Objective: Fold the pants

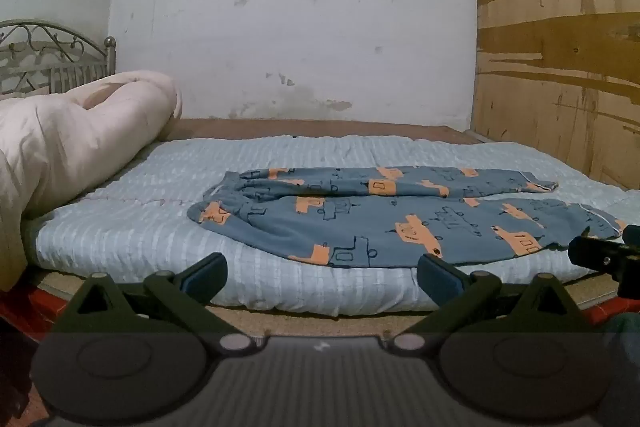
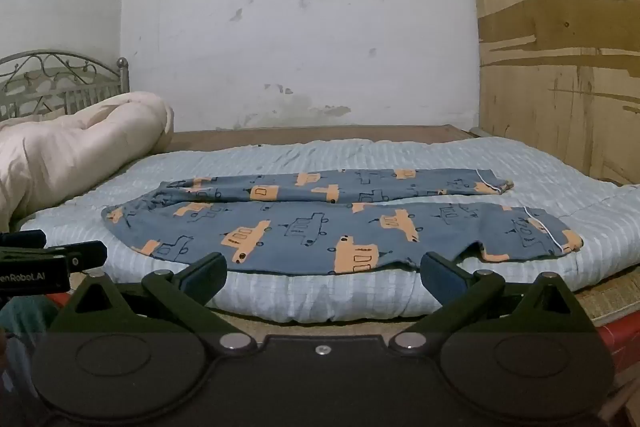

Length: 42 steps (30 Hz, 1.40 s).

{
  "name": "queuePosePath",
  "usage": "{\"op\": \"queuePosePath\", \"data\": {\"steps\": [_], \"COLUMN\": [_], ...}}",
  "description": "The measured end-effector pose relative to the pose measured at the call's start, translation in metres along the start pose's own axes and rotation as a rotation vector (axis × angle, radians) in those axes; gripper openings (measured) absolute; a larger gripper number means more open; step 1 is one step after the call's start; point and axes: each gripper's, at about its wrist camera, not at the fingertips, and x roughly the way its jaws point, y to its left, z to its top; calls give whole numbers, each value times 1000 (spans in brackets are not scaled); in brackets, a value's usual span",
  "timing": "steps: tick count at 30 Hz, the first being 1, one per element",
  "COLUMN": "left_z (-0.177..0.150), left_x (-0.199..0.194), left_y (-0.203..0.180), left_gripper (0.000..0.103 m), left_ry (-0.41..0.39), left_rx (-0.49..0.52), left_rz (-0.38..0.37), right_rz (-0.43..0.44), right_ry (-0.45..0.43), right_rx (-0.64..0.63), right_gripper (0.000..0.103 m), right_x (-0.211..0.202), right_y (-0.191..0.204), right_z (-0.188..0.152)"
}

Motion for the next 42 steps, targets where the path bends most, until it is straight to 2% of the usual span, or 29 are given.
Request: {"op": "queuePosePath", "data": {"steps": [42], "left_z": [2], "left_x": [-5], "left_y": [-9], "left_gripper": [102], "left_ry": [0], "left_rx": [8], "left_rz": [-1], "right_rz": [-1], "right_ry": [4], "right_rx": [-2], "right_gripper": [102], "right_x": [0], "right_y": [1], "right_z": [0]}}
